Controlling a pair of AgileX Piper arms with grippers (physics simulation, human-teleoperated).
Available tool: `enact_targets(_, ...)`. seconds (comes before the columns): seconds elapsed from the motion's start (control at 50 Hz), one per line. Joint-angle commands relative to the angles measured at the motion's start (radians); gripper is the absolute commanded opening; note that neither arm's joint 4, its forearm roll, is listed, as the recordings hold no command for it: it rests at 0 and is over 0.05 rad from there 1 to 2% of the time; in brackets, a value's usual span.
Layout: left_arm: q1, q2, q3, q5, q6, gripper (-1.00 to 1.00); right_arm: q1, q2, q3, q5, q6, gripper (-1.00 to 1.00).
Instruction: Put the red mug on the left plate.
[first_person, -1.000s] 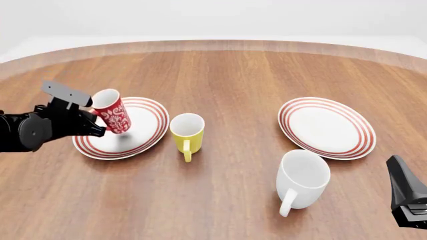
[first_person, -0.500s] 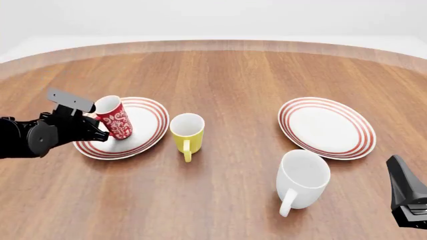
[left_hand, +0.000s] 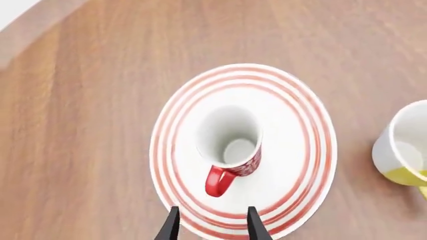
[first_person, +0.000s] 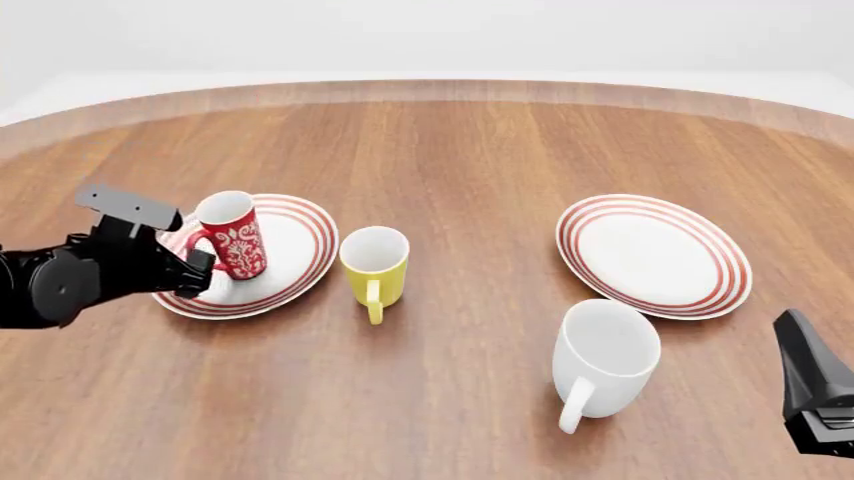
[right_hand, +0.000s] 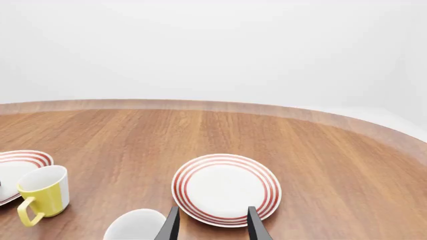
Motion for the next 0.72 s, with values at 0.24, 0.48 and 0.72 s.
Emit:
enact_targets(0.24, -0.025, -0.478, 0.168, 0.256, 0.009, 1.0, 0.001, 0.0, -0.002, 0.002, 0.0, 1.0)
enact_targets(0.48, -0.037, -0.969, 0.159, 0.607, 0.009, 1.0, 0.0, 0.0, 0.0, 0.0, 0.0, 1.0)
enact_targets(0.72, -0.013, -1.323, 0.065, 0.907, -0.059, 1.0, 0.001, 0.0, 0.009, -0.009, 0.0, 1.0)
